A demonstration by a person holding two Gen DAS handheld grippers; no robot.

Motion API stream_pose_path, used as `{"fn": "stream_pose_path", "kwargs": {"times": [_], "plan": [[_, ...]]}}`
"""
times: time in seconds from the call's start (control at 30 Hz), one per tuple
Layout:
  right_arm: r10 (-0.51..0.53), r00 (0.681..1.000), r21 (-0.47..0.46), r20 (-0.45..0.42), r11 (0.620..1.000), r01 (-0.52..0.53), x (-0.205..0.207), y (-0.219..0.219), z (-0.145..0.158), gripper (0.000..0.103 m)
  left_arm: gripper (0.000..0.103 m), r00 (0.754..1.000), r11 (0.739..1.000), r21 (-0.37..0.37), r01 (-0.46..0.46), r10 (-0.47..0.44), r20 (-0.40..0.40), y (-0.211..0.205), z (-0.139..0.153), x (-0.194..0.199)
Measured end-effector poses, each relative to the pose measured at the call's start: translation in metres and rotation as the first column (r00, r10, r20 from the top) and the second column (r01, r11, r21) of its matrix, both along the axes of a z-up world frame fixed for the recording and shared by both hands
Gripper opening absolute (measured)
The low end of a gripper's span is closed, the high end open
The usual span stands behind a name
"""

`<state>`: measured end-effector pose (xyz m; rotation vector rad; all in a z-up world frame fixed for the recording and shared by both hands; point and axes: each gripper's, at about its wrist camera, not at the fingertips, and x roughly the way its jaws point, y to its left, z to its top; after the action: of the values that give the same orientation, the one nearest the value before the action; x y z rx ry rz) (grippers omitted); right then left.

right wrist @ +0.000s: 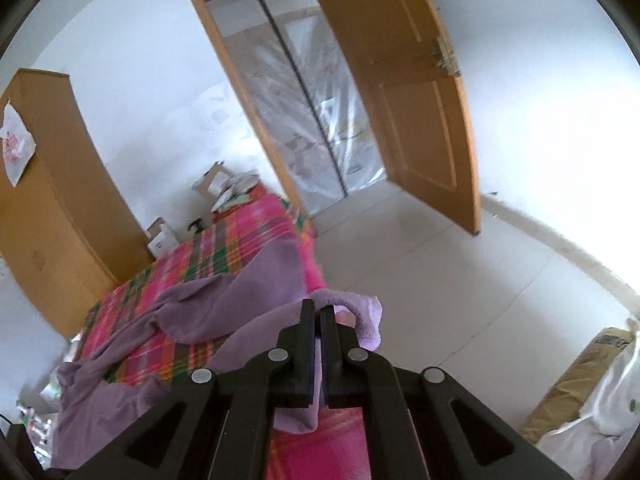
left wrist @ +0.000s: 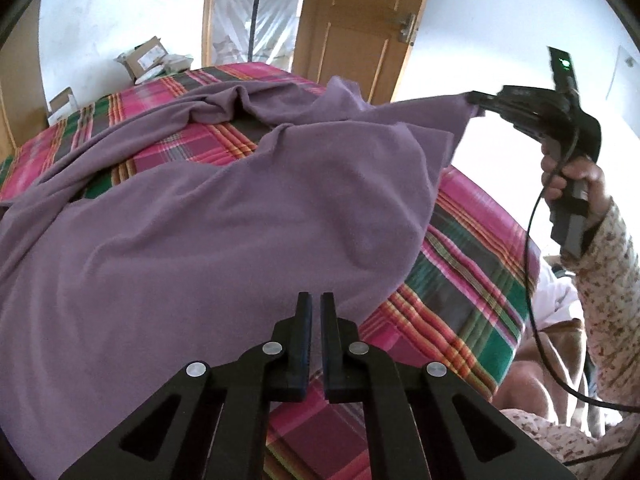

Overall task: Fold clothes
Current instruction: 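Lift the garment edge with the right gripper and drag it along the bed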

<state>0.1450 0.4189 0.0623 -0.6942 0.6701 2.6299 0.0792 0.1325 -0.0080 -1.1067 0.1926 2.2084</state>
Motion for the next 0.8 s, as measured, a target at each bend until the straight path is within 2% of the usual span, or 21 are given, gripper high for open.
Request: {"fn": "stream_pose_path", "kwargs": {"times": [0.13, 0.37, 0.57, 0.8], "plan": [[-0.072, 0.997, -0.005, -0.002, 0.997, 0.072, 0.020, 0.019, -0.005, 0.002, 0.017, 1.000, 0.999, -0.021, 0.028, -0.028, -0.008, 0.006, -0.003, 0.004], [-0.169, 0.985, 0.019, 0.037, 0.986, 0.168, 0.041, 0.044, -0.024, 0.002, 0.018, 0.999, 0.998, -0.034, 0.047, -0.046, 0.025, 0.008, -0.007, 0.000], [-0.227, 0.969, -0.035, 0.102, 0.972, 0.231, 0.045, 0.072, -0.053, 0.002, 0.018, 0.997, 0.997, -0.045, 0.061, -0.059, 0.053, 0.008, -0.011, -0.003], [-0.227, 0.957, -0.132, 0.179, 0.959, 0.252, 0.037, 0.091, -0.082, 0.002, 0.019, 0.990, 0.974, -0.184, 0.131, -0.140, -0.035, 0.022, -0.012, 0.012]]}}
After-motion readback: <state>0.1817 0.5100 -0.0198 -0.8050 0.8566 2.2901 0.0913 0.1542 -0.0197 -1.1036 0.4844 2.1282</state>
